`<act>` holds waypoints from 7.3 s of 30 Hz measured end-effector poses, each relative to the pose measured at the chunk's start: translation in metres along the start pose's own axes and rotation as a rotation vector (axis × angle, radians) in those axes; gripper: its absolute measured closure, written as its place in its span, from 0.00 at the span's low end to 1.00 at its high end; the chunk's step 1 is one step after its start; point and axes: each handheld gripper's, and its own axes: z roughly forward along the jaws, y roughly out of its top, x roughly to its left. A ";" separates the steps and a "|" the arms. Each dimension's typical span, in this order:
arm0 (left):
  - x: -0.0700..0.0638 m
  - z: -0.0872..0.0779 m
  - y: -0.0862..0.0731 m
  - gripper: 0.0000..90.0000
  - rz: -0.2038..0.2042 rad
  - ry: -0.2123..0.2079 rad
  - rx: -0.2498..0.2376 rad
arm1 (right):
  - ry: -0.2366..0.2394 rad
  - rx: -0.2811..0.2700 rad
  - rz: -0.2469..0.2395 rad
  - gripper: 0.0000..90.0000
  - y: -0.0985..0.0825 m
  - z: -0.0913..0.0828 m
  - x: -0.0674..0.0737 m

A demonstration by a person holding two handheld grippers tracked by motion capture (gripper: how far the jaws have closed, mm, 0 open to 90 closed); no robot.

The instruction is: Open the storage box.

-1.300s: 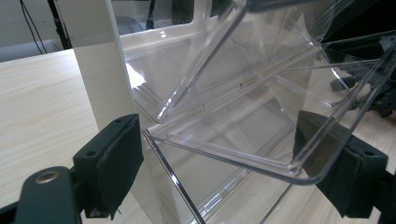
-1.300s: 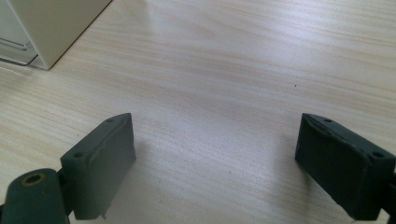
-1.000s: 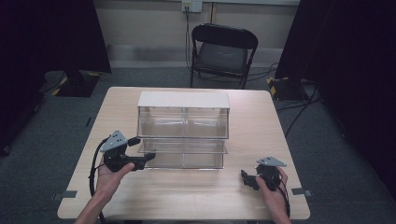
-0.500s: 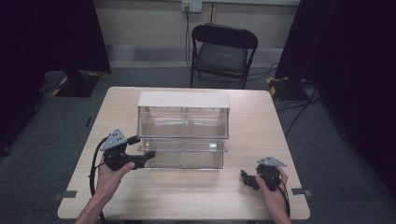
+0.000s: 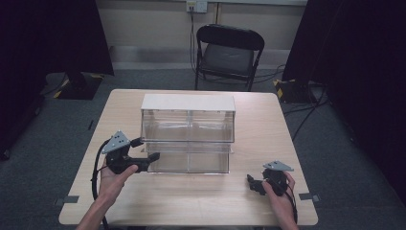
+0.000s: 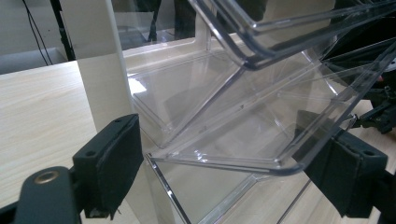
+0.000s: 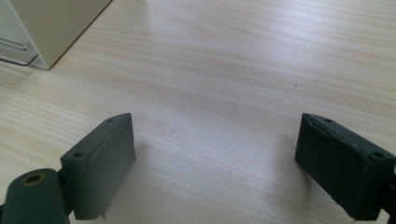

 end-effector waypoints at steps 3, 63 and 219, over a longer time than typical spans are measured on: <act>-0.001 0.001 0.000 0.17 0.005 -0.002 0.003 | 0.000 0.000 0.000 0.12 0.000 0.000 0.000; -0.001 0.009 0.013 0.09 -0.031 -0.007 -0.009 | 0.002 0.000 -0.001 0.12 0.000 0.000 0.000; 0.000 0.008 0.014 0.12 -0.022 -0.010 0.001 | 0.002 0.001 -0.001 0.12 0.000 0.000 0.000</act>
